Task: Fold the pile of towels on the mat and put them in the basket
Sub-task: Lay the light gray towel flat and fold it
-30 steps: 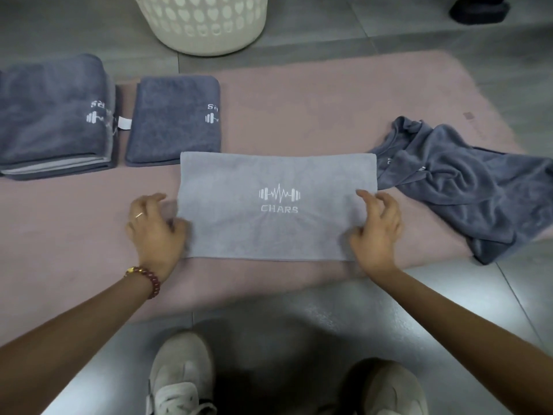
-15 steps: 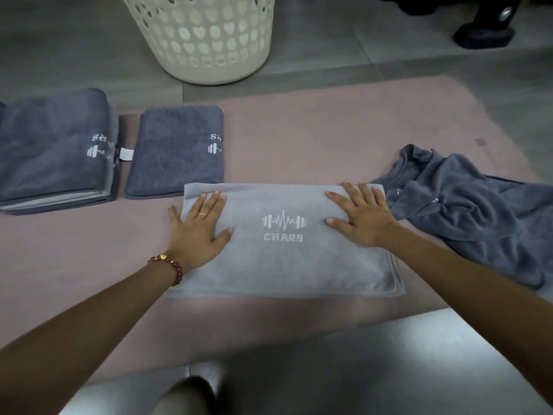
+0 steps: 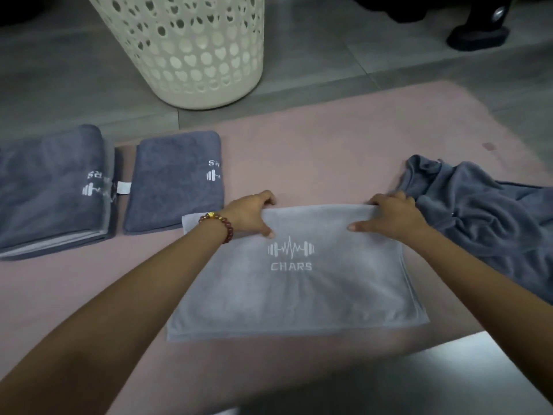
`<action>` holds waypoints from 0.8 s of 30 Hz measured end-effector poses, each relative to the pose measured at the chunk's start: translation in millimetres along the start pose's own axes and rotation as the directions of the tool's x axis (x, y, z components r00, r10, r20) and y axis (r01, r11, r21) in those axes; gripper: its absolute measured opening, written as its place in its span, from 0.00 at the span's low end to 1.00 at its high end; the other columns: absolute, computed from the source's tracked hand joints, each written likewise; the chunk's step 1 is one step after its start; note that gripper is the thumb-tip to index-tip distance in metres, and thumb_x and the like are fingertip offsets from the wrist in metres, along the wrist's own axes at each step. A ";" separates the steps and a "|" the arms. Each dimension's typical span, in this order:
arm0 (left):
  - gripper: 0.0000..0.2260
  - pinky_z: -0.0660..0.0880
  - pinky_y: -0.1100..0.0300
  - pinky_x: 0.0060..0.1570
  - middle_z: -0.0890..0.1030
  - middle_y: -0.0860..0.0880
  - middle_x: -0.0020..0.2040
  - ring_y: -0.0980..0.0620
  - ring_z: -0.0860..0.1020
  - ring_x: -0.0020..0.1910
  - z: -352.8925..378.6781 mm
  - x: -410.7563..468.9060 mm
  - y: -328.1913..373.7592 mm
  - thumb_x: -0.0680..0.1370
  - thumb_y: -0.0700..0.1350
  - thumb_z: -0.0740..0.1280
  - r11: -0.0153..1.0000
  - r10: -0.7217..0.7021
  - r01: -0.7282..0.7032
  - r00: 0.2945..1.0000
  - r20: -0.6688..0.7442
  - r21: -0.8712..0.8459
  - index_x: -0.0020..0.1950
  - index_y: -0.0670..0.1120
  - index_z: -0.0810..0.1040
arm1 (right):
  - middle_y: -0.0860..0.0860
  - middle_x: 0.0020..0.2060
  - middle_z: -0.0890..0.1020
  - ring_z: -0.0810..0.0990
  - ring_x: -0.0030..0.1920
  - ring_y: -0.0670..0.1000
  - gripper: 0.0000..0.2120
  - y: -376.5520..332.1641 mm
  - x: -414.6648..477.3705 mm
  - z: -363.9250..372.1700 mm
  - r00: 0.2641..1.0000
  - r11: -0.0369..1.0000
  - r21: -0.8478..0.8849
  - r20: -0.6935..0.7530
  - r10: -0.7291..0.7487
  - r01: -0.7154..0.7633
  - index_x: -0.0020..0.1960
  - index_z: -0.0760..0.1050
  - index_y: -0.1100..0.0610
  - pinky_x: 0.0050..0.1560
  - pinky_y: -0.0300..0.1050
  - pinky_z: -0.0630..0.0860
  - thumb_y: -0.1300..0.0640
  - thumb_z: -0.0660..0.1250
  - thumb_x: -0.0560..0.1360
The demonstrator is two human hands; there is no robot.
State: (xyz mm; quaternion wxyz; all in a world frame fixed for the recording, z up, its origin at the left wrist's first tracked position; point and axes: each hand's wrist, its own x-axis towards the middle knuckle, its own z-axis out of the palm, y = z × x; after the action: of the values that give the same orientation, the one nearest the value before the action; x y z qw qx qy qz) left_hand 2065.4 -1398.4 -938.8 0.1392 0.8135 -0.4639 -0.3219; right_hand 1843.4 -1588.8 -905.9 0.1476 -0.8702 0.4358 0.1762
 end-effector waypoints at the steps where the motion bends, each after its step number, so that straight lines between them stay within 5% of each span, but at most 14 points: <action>1: 0.29 0.71 0.56 0.58 0.75 0.50 0.58 0.49 0.74 0.57 0.0 2.4 -1.1 0.64 0.43 0.78 0.999 0.018 -0.016 0.999 0.028 -0.040 0.61 0.48 0.71 | 0.60 0.64 0.65 0.64 0.65 0.62 0.36 4.1 0.0 1.9 1.000 0.995 0.095 0.022 0.002 -0.005 0.66 0.69 0.54 0.66 0.52 0.65 0.35 0.71 0.65; 3: 0.25 0.72 0.55 0.56 0.74 0.48 0.54 0.48 0.75 0.54 3.7 3.0 -4.5 0.64 0.42 0.78 0.997 0.058 -0.057 0.998 0.014 -0.059 0.57 0.48 0.73 | 0.58 0.60 0.67 0.66 0.63 0.58 0.24 12.0 -1.0 8.4 0.997 0.925 0.373 -0.065 -0.048 0.068 0.60 0.73 0.56 0.63 0.49 0.66 0.48 0.75 0.68; 5: 0.23 0.71 0.55 0.55 0.73 0.48 0.53 0.47 0.75 0.53 8.8 1.3 -7.6 0.65 0.44 0.78 0.995 0.097 -0.097 0.995 -0.030 -0.001 0.57 0.46 0.75 | 0.54 0.49 0.74 0.73 0.51 0.53 0.13 22.1 -4.7 15.3 0.972 0.759 0.618 -0.218 -0.086 0.206 0.49 0.75 0.58 0.50 0.46 0.72 0.61 0.75 0.68; 9: 0.24 0.70 0.60 0.51 0.74 0.50 0.58 0.50 0.74 0.57 7.0 -10.0 -1.5 0.68 0.49 0.75 0.980 0.121 -0.110 0.991 -0.056 0.163 0.62 0.47 0.73 | 0.52 0.51 0.77 0.77 0.49 0.52 0.21 46.2 -20.4 26.3 0.994 0.416 0.904 -0.105 -0.003 0.097 0.56 0.70 0.59 0.43 0.42 0.76 0.63 0.75 0.67; 13: 0.35 0.71 0.57 0.55 0.71 0.56 0.67 0.52 0.73 0.61 0.1 -15.3 9.5 0.70 0.48 0.73 0.966 0.119 -0.116 0.993 0.000 0.232 0.72 0.57 0.58 | 0.53 0.46 0.84 0.83 0.47 0.54 0.19 65.8 -39.7 34.6 0.978 0.612 0.790 0.155 -0.136 -0.040 0.52 0.79 0.58 0.42 0.45 0.77 0.51 0.77 0.65; 16: 0.38 0.70 0.53 0.62 0.64 0.52 0.71 0.50 0.69 0.66 0.2 -16.7 9.7 0.71 0.40 0.70 0.979 0.182 -0.189 0.979 0.088 0.073 0.72 0.58 0.52 | 0.52 0.50 0.83 0.81 0.51 0.54 0.19 62.1 -50.5 46.9 0.989 0.725 0.674 -0.069 -0.128 0.141 0.56 0.77 0.58 0.52 0.54 0.77 0.49 0.72 0.69; 18: 0.31 0.69 0.57 0.63 0.66 0.49 0.65 0.52 0.70 0.62 -1.3 -17.7 11.9 0.73 0.36 0.68 0.981 0.190 -0.186 0.979 0.073 -0.061 0.69 0.52 0.56 | 0.55 0.51 0.80 0.79 0.52 0.55 0.13 52.9 -58.9 49.8 0.982 0.679 0.713 -0.175 -0.071 0.176 0.57 0.73 0.60 0.53 0.54 0.75 0.57 0.67 0.75; 21: 0.23 0.71 0.73 0.48 0.73 0.54 0.54 0.56 0.74 0.50 -9.9 -23.2 16.1 0.73 0.34 0.69 0.952 0.139 -0.134 0.990 -0.002 -0.275 0.62 0.49 0.63 | 0.47 0.47 0.78 0.76 0.47 0.38 0.06 38.9 -77.7 42.6 0.937 0.518 0.789 -0.342 -0.077 0.330 0.52 0.70 0.50 0.48 0.40 0.71 0.60 0.63 0.78; 24: 0.20 0.72 0.74 0.42 0.78 0.52 0.48 0.64 0.78 0.42 -30.0 -35.6 20.2 0.72 0.31 0.70 0.909 0.097 -0.118 0.993 -0.073 -0.400 0.58 0.47 0.71 | 0.37 0.42 0.75 0.73 0.42 0.33 0.09 32.2 -87.9 15.3 0.827 0.540 0.661 -0.548 -0.126 0.521 0.48 0.67 0.45 0.44 0.28 0.68 0.58 0.62 0.78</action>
State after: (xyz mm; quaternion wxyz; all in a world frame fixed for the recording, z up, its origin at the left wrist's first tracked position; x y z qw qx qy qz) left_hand 2058.6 -1381.2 -891.6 0.3336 0.7484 -0.4277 -0.3815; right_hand 1765.6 -1539.0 -884.7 0.4442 -0.7959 0.3143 -0.2656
